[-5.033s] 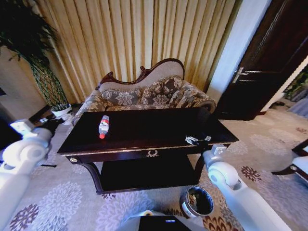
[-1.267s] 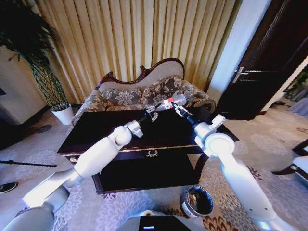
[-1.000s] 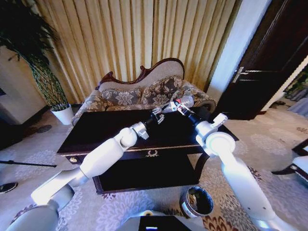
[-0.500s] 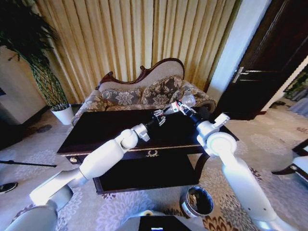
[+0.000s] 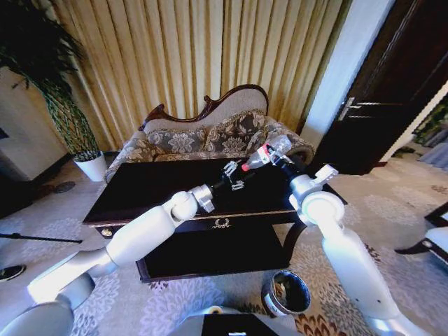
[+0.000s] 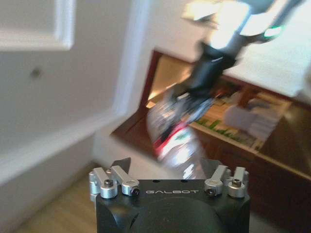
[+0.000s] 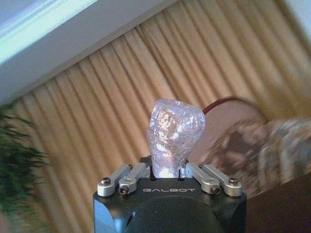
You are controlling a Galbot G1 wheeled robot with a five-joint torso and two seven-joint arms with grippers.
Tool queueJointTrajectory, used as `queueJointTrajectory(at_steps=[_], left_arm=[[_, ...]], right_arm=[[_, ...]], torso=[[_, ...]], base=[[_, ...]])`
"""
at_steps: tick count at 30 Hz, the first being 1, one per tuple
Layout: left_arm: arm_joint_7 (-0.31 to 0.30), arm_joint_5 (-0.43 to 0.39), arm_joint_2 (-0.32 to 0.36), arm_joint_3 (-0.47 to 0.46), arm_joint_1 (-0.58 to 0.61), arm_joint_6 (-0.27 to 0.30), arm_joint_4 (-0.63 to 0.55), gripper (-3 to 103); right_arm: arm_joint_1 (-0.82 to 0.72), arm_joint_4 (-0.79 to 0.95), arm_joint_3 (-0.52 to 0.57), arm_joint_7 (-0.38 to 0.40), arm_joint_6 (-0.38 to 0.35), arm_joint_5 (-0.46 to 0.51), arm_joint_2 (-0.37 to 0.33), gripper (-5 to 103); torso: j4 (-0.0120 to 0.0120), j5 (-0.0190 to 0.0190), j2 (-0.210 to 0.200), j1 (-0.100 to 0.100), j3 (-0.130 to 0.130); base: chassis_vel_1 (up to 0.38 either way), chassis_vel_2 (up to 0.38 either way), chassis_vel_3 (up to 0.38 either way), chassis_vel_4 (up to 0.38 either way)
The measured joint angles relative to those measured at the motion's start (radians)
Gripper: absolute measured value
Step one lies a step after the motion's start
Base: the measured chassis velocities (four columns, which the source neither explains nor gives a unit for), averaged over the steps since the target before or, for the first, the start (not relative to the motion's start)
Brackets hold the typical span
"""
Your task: Move to the front of the table and place the trash on the table into the trash bin.
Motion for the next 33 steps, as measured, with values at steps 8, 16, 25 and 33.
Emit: queueJointTrajectory(at_steps=[8, 16, 25, 33], left_arm=[[-0.098, -0.397, 0.148, -0.235, 0.123, 0.285, -0.180, 100], [-0.218, -0.664, 0.300, -0.650, 0.430, 0.451, -0.323, 100], [-0.414, -1.047, 0.315, -1.124, 0.843, 0.680, -0.575, 100], [-0.453, -1.163, 0.234, -1.258, 1.017, 0.724, -0.684, 100]], right_arm=[[-0.085, -0.009, 0.008, -0.031, 0.007, -0.233, -0.073, 22], [-0.157, 0.027, 0.043, -0.053, 0.007, -0.338, -0.190, 22], [-0.245, 0.109, 0.083, -0.006, -0.034, -0.305, -0.302, 22], [-0.417, 0.214, 0.206, 0.011, -0.055, -0.276, -0.312, 22]], torso=[[0.0000, -0.0002, 0.000, 0.000, 0.000], [0.0003, -0.0005, 0.000, 0.000, 0.000], [0.0003, 0.0001, 0.000, 0.000, 0.000], [-0.0002, 0.0000, 0.000, 0.000, 0.000]], base=[[0.000, 0.000, 0.000, 0.000], [0.000, 0.000, 0.000, 0.000], [0.000, 0.000, 0.000, 0.000], [0.000, 0.000, 0.000, 0.000]])
